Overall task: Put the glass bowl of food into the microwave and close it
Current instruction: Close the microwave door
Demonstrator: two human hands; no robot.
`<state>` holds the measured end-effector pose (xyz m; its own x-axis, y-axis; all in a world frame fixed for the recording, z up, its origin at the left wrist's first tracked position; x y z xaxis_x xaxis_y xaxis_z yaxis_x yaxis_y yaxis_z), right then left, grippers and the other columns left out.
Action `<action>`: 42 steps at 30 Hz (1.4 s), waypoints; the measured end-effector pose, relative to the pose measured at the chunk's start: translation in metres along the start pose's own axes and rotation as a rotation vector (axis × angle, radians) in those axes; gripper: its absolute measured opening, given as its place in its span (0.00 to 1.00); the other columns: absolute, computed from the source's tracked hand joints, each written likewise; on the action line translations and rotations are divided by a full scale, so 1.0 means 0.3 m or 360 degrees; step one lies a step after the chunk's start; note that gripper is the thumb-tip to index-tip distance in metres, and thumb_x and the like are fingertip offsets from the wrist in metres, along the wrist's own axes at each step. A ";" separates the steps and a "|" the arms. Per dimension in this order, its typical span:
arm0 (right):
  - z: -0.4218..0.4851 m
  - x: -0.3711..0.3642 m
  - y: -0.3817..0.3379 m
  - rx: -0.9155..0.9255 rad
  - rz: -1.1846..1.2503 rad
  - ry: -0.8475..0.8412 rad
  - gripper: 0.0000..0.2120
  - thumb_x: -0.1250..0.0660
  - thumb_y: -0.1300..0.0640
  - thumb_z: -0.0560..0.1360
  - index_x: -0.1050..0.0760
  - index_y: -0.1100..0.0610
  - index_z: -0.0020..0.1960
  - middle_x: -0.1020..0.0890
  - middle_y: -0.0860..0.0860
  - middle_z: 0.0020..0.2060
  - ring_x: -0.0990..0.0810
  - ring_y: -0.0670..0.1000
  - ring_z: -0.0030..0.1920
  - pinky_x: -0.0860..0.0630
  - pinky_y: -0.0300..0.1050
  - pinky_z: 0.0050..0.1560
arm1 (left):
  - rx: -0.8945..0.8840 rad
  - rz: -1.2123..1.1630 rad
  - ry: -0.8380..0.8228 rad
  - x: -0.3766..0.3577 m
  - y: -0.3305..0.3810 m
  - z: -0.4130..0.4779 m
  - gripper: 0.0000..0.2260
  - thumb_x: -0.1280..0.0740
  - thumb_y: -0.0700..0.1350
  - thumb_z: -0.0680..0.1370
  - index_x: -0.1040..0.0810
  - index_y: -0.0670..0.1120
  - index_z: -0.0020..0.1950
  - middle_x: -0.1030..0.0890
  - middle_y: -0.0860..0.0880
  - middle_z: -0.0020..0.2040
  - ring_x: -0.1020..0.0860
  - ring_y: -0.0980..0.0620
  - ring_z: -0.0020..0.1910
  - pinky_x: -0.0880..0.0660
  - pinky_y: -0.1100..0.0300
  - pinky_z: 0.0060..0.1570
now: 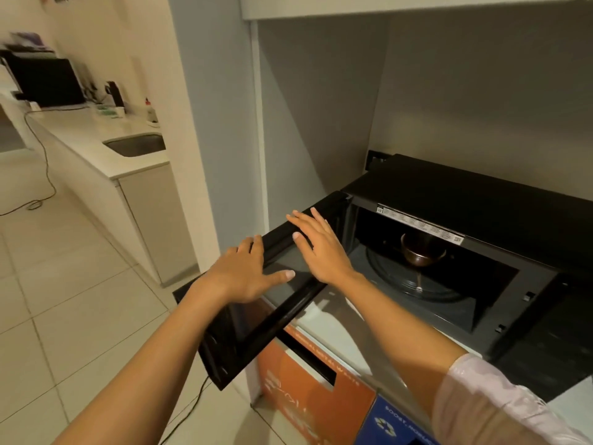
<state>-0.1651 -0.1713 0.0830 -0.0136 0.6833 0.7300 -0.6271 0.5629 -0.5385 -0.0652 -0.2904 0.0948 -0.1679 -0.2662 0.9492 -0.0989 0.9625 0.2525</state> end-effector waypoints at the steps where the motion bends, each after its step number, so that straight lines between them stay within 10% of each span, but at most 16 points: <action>1: -0.004 0.003 0.003 -0.0002 0.0010 0.0001 0.21 0.48 0.48 0.84 0.35 0.47 0.75 0.34 0.44 0.76 0.50 0.48 0.80 0.51 0.55 0.80 | -0.0046 -0.0073 -0.0034 0.008 0.006 -0.007 0.45 0.44 0.70 0.74 0.58 0.44 0.79 0.49 0.44 0.81 0.43 0.42 0.78 0.41 0.48 0.75; 9: -0.073 0.106 0.072 -0.0012 0.0105 -0.0065 0.19 0.48 0.43 0.83 0.28 0.44 0.69 0.28 0.40 0.71 0.45 0.43 0.78 0.46 0.47 0.78 | -0.0411 -0.0301 -0.0167 0.005 0.116 -0.033 0.28 0.47 0.63 0.79 0.41 0.54 0.77 0.30 0.49 0.66 0.27 0.50 0.62 0.31 0.54 0.65; 15: -0.165 0.259 0.163 -0.0199 0.0073 -0.0172 0.18 0.44 0.43 0.81 0.28 0.41 0.69 0.29 0.39 0.72 0.40 0.44 0.77 0.43 0.48 0.76 | -0.0764 -0.0112 0.0039 -0.069 0.311 -0.016 0.21 0.51 0.60 0.81 0.45 0.66 0.75 0.47 0.54 0.80 0.50 0.47 0.79 0.49 0.44 0.77; 22: -0.304 0.458 0.268 -0.0309 -0.0046 -0.0482 0.20 0.46 0.46 0.83 0.34 0.42 0.74 0.37 0.41 0.77 0.40 0.41 0.76 0.43 0.45 0.77 | -0.1041 -0.0110 0.0084 -0.188 0.562 0.078 0.25 0.53 0.64 0.80 0.53 0.66 0.76 0.61 0.58 0.80 0.71 0.48 0.76 0.67 0.40 0.74; 28: -0.461 0.606 0.408 -0.0518 -0.0497 -0.0708 0.29 0.45 0.41 0.80 0.51 0.40 0.79 0.50 0.40 0.79 0.63 0.46 0.79 0.59 0.47 0.76 | -0.1134 -0.0083 0.0250 -0.230 0.733 0.196 0.27 0.54 0.66 0.78 0.54 0.64 0.77 0.58 0.56 0.81 0.71 0.48 0.76 0.72 0.44 0.69; 34: -0.552 0.733 0.473 -0.0458 -0.1405 -0.0365 0.31 0.47 0.49 0.82 0.61 0.44 0.79 0.52 0.45 0.80 0.63 0.49 0.78 0.61 0.54 0.77 | -0.1125 -0.0012 0.0307 -0.251 0.850 0.276 0.30 0.54 0.68 0.78 0.60 0.62 0.77 0.59 0.53 0.81 0.68 0.46 0.77 0.68 0.41 0.72; 42: -0.557 0.761 0.496 -0.0368 -0.1687 -0.0102 0.35 0.41 0.50 0.80 0.57 0.44 0.80 0.48 0.49 0.80 0.53 0.55 0.79 0.56 0.57 0.76 | -0.1083 0.0089 0.0286 -0.277 0.869 0.316 0.31 0.56 0.68 0.77 0.68 0.63 0.75 0.68 0.56 0.78 0.69 0.49 0.77 0.70 0.41 0.72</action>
<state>-0.1315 0.1461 0.0991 0.4036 -0.2234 0.8873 -0.1819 0.9308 0.3171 -0.1701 -0.0223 0.0640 0.0155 -0.2595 0.9656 0.5503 0.8085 0.2085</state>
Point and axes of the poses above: each hand's wrist, its own z-axis towards the middle knuckle, its own x-axis out of the back of the hand, y = z × x, the point moved 9 cm from there along z, towards the middle knuckle
